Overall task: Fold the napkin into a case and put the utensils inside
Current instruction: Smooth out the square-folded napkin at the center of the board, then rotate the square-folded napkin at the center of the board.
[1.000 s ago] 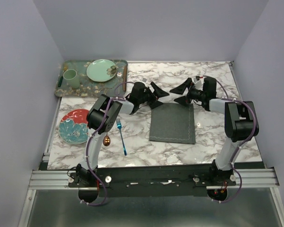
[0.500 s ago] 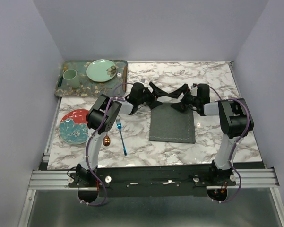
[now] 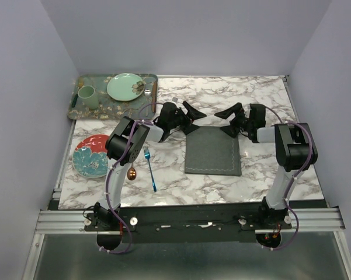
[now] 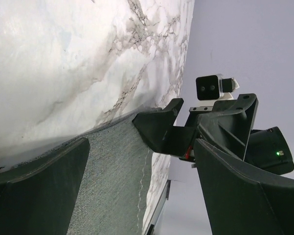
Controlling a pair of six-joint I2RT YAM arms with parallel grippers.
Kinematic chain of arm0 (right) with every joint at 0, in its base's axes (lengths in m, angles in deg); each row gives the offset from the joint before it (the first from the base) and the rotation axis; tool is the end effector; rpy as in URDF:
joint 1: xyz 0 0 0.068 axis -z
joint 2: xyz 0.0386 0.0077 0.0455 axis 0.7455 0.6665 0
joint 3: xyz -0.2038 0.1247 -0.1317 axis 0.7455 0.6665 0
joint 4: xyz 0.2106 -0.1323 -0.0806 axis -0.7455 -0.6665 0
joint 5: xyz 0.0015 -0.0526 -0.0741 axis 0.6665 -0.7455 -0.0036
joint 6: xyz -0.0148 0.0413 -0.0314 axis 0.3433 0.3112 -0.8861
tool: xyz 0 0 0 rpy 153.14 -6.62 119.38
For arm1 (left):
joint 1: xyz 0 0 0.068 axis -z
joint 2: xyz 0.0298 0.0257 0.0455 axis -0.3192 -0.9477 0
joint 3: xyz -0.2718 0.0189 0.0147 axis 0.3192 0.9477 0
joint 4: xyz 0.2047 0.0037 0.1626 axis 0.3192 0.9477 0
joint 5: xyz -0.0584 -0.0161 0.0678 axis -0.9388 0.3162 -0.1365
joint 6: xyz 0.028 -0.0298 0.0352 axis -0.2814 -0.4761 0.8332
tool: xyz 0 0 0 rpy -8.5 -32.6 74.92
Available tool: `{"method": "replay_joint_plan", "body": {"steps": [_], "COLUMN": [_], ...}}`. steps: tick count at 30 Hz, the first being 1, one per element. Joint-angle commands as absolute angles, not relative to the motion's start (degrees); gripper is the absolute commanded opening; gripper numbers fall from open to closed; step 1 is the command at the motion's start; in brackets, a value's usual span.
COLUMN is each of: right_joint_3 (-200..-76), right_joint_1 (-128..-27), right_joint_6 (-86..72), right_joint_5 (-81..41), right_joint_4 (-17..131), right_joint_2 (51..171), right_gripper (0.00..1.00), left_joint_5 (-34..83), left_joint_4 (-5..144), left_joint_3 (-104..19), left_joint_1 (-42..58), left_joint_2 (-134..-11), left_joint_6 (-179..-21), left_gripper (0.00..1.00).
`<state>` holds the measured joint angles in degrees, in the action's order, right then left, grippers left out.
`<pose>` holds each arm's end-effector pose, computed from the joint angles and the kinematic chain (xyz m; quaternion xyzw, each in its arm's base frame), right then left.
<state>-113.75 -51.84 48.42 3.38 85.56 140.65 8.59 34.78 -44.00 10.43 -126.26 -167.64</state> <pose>0.3772 0.0423 0.1257 0.2987 0.7969 0.4518 0.2676 0.4086 -0.2436 0.1132 -0.2260 0.7739 -0.5585 0.1952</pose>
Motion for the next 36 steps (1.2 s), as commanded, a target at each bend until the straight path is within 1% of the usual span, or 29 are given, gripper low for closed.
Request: {"method": "replay_joint_plan", "body": {"steps": [1, 10, 15, 17, 18, 19, 20, 21, 22, 24, 25, 28, 30, 32, 33, 34, 36], "right_joint_3": [-112.1, -112.8, -114.4, -116.8, -117.7, -120.4, -121.7, -123.3, -124.4, -127.1, -127.9, -132.2, -136.1, -138.8, -140.3, -142.1, -143.8], "right_joint_1": [-48.5, -45.4, -44.1, -44.0, -44.0, -44.0, -44.0, -44.0, -44.0, -44.0, -44.2, -44.7, -45.1, -45.7, -45.8, -46.1, -46.6], "right_joint_6": [45.6, 45.6, 43.5, 42.2, 40.5, 39.2, 37.4, 31.9, 28.7, 19.7, 16.2, 4.5, -2.2, -6.0, -8.6, -9.9, -12.4], "right_joint_5": [0.4, 0.9, 3.1, 7.7, 9.6, 13.5, 14.8, 15.7, 16.4, 15.7, 15.5, 13.6, 12.2, 12.0, 11.6, 11.9, 11.2], "right_joint_4": [81.5, 79.3, 78.4, 77.9, 77.0, 76.1, 74.5, 70.4, 68.4, 62.6, 60.9, 51.9, 45.7, 41.9, 38.6, 37.5, 34.7], "right_joint_2": [140.8, 138.7, 138.9, 138.5, 138.4, 138.1, 137.1, 136.3, 135.5, 133.0, 132.5, 133.4, 134.8, 137.9, 139.0, 141.1, 142.8], "right_gripper": [1.0, 1.0, 1.0, 1.0, 1.0, 1.0, 1.0, 1.0, 1.0, 1.0, 1.0, 1.0, 1.0, 1.0, 1.0, 1.0, 1.0], "left_joint_5": [12.1, 10.8, 7.3, 5.6, 5.2, 4.7, 4.1, 4.3, 4.3, 3.2, 3.2, 5.4, 6.6, 7.9, 7.8, 7.7, 9.5], "left_joint_4": [42.6, 42.4, 41.7, 43.9, 45.1, 49.4, 52.3, 55.5, 62.0, 68.9, 76.8, 90.1, 93.3, 96.7, 97.7, 99.7, 100.9], "left_joint_3": [-41.5, -42.1, -45.4, -47.5, -48.1, -49.6, -50.2, -50.9, -51.3, -51.6, -51.7, -49.9, -46.9, -42.3, -40.9, -38.8, -37.0], "left_joint_1": [9.1, 8.5, 9.0, 8.8, 8.8, 9.0, 9.1, 9.2, 9.7, 10.2, 10.6, 13.3, 16.5, 19.2, 21.5, 22.8, 25.0], "left_joint_2": [-127.2, -126.5, -124.4, -122.4, -121.5, -120.3, -117.8, -116.4, -114.9, -111.0, -109.9, -106.1, -102.0, -97.8, -96.7, -95.6, -93.9], "left_joint_6": [-164.4, -162.9, -154.7, -151.3, -146.0, -142.5, -138.8, -134.1, -126.3, -118.1, -110.7, -100.0, -91.6, -84.0, -81.9, -80.1, -76.9], "left_gripper": [0.99, 0.99, 0.99, 0.99, 0.99, 0.99, 0.99, 0.99, 0.99, 0.99, 0.99, 0.99, 0.99, 0.95, 0.93, 0.9, 0.87]}}
